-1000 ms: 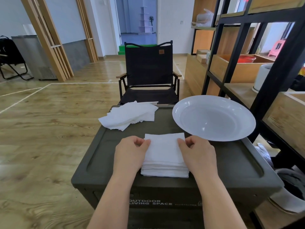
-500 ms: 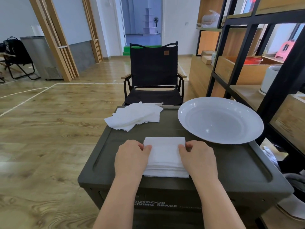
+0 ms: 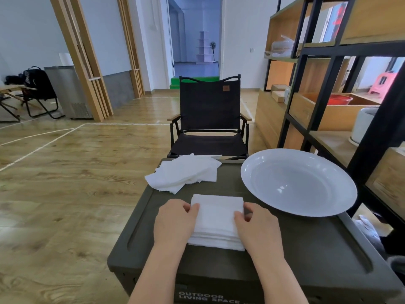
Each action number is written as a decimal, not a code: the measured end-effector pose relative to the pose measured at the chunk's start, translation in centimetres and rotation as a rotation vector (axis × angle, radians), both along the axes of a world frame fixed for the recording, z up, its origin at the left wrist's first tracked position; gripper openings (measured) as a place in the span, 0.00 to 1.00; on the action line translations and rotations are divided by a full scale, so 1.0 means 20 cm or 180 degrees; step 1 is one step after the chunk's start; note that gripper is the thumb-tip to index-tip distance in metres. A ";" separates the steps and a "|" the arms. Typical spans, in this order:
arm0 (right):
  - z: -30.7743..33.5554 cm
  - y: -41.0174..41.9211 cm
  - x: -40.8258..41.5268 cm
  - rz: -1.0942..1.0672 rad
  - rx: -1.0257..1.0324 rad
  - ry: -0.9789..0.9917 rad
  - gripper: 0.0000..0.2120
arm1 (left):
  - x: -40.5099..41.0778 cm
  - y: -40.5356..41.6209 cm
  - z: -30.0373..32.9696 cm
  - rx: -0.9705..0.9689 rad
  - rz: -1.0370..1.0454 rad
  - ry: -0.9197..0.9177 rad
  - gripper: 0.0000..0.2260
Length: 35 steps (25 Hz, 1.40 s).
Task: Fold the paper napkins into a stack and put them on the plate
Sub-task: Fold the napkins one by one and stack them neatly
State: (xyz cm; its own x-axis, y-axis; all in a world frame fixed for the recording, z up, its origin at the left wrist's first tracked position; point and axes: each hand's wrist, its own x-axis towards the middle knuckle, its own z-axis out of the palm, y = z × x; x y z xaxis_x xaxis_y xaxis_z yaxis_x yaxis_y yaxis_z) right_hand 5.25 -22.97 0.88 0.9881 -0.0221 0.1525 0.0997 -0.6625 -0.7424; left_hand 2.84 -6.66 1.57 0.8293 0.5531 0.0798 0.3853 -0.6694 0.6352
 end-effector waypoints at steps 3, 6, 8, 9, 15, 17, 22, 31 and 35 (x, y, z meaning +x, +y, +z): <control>0.01 -0.01 -0.01 -0.0048 0.0152 -0.0005 0.16 | 0.06 0.06 0.02 0.0154 0.0078 -0.0098 0.17; 0.02 -0.04 0.00 -0.0175 0.0447 -0.0049 0.17 | 0.20 0.13 0.06 0.0935 0.0223 -0.0522 0.06; 0.02 -0.04 0.02 -0.0164 0.0629 -0.0056 0.16 | 0.30 0.20 0.07 0.1349 0.0070 -0.0502 0.11; 0.02 -0.05 0.02 -0.0171 0.0698 -0.0061 0.15 | 0.35 0.23 0.06 0.1480 -0.0042 -0.0385 0.14; 0.01 -0.07 0.05 -0.0283 0.0895 -0.0155 0.15 | 0.41 0.32 0.03 0.1840 -0.0155 -0.0453 0.12; 0.01 -0.07 0.04 -0.0260 0.0902 -0.0130 0.15 | 0.39 0.31 0.04 0.1733 -0.0152 -0.0495 0.14; 0.08 -0.04 0.01 0.0027 0.1139 -0.0222 0.12 | 0.17 0.14 0.21 0.0206 -0.0339 -0.1580 0.08; 0.16 0.01 -0.02 0.0895 0.2526 0.0635 0.17 | -0.14 -0.09 0.24 -0.3340 -0.0576 -0.1451 0.09; 0.14 0.01 -0.01 0.0537 0.2588 0.0520 0.18 | -0.10 -0.08 0.17 -0.2987 -0.0095 -0.1269 0.10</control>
State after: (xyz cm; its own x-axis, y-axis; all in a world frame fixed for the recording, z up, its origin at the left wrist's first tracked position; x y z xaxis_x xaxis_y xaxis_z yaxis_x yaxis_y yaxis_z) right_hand 4.98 -22.75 3.76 0.9962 0.0865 0.0080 -0.0006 0.0982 -0.9952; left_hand 0.74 -8.34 4.93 0.8516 0.5142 -0.1020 0.0224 0.1587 0.9871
